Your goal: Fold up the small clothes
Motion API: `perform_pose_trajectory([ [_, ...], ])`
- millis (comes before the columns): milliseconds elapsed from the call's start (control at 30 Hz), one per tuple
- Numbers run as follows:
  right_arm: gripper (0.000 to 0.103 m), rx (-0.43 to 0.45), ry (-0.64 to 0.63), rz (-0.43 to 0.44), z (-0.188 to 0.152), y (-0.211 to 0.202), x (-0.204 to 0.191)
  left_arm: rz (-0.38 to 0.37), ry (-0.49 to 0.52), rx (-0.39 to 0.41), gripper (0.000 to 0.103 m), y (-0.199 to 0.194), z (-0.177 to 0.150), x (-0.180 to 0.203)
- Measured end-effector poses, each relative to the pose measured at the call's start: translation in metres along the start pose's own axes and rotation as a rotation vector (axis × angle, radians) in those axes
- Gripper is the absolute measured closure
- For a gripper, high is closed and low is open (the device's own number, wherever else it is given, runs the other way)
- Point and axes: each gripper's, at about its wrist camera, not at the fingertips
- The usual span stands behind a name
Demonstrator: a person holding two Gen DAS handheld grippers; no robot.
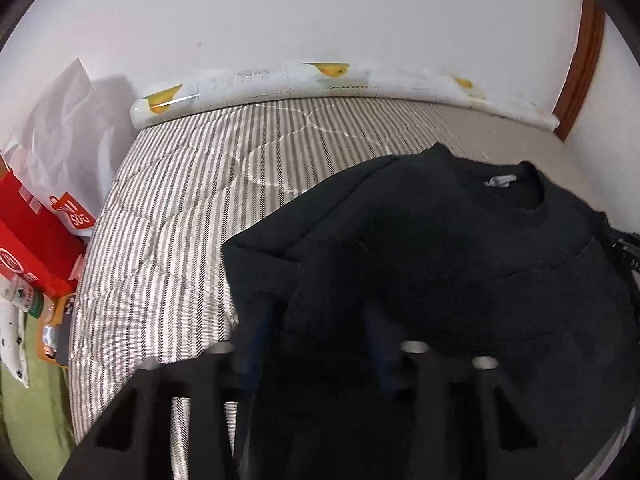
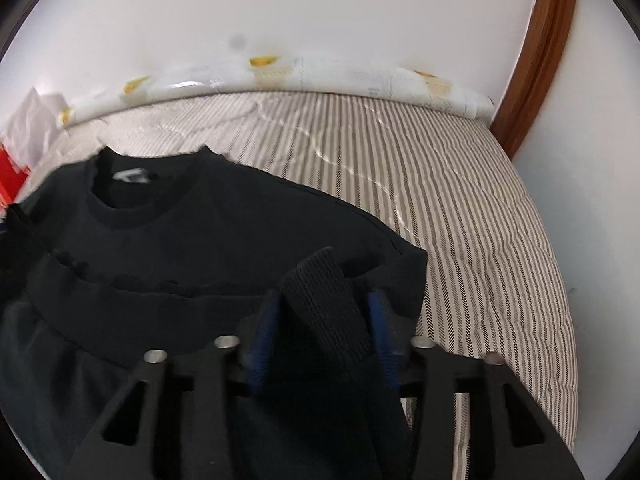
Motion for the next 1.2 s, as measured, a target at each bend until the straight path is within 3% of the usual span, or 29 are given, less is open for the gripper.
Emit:
perform_pose_trajectory([
  [33,0.075,0.013,-0.010,0.005,-0.002,0.000,-0.001,0.003,0.006,0.012,0.076,-0.002,-0.002,0.000],
  [67,0.086,0.024,-0.017,0.012,-0.003,-0.001,-0.002,0.008,0.013,0.027,0.086,-0.005,-0.004,0.000],
  [100,0.089,0.037,-0.021,0.029,-0.005,-0.004,-0.002,0.014,0.023,0.045,0.088,-0.010,-0.005,0.000],
  [333,0.092,0.224,0.070,0.131,-0.001,-0.049,0.018,-0.124,-0.094,0.169,0.092,-0.038,0.003,-0.023],
  [433,0.092,0.267,0.103,0.165,0.012,-0.055,0.025,-0.134,-0.132,0.194,0.092,-0.035,0.012,-0.033],
  [733,0.092,0.090,0.115,0.066,0.023,0.026,0.016,-0.064,-0.121,0.089,0.091,0.015,0.015,-0.023],
  [933,0.086,0.068,0.099,0.034,0.021,0.036,0.015,-0.089,-0.160,0.073,0.084,0.015,0.012,-0.030],
  [1033,0.068,0.044,0.084,0.004,0.020,0.028,0.013,-0.081,-0.162,0.070,0.078,0.005,0.007,-0.030],
  [1167,0.060,0.059,0.109,-0.008,0.007,-0.003,0.013,-0.067,-0.174,0.085,0.047,-0.013,-0.007,-0.035],
  [1200,0.060,0.068,0.102,-0.011,0.003,-0.013,0.009,-0.070,-0.180,0.094,0.044,-0.018,-0.012,-0.037],
])
Point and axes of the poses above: each gripper's, at about its wrist camera, not at the fingertips, and y roughly the way its jaws point, x to its right, z to its top
